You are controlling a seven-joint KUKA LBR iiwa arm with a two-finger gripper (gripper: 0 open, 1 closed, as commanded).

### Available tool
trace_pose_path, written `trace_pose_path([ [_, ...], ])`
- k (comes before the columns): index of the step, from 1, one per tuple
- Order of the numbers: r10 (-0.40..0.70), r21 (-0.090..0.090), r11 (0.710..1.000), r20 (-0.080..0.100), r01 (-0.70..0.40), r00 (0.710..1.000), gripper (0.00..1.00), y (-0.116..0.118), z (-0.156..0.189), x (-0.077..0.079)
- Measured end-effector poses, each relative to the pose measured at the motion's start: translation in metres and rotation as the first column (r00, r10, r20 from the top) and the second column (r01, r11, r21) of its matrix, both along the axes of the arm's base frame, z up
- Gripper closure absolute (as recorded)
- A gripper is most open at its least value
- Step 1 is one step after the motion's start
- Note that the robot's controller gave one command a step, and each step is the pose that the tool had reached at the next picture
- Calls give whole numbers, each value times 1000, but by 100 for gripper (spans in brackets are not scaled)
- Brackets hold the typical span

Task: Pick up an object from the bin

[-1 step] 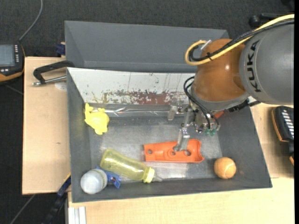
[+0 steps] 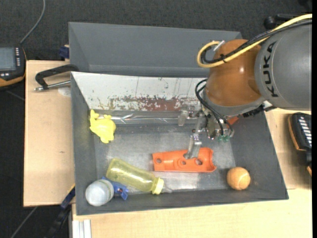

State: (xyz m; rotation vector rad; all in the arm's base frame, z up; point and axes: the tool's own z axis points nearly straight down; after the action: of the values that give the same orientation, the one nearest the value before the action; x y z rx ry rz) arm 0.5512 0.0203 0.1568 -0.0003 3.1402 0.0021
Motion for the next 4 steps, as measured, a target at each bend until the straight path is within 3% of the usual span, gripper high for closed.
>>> trace_pose_path([
  [1,63,0,998,8,-63,998,0,-5,-15,-5],
  [2,151,0,989,3,-151,988,0,-29,-69,-27],
  [3,146,1,989,14,-146,989,100,-9,-85,-18],
  [4,146,1,989,14,-146,989,100,-9,-85,-18],
])
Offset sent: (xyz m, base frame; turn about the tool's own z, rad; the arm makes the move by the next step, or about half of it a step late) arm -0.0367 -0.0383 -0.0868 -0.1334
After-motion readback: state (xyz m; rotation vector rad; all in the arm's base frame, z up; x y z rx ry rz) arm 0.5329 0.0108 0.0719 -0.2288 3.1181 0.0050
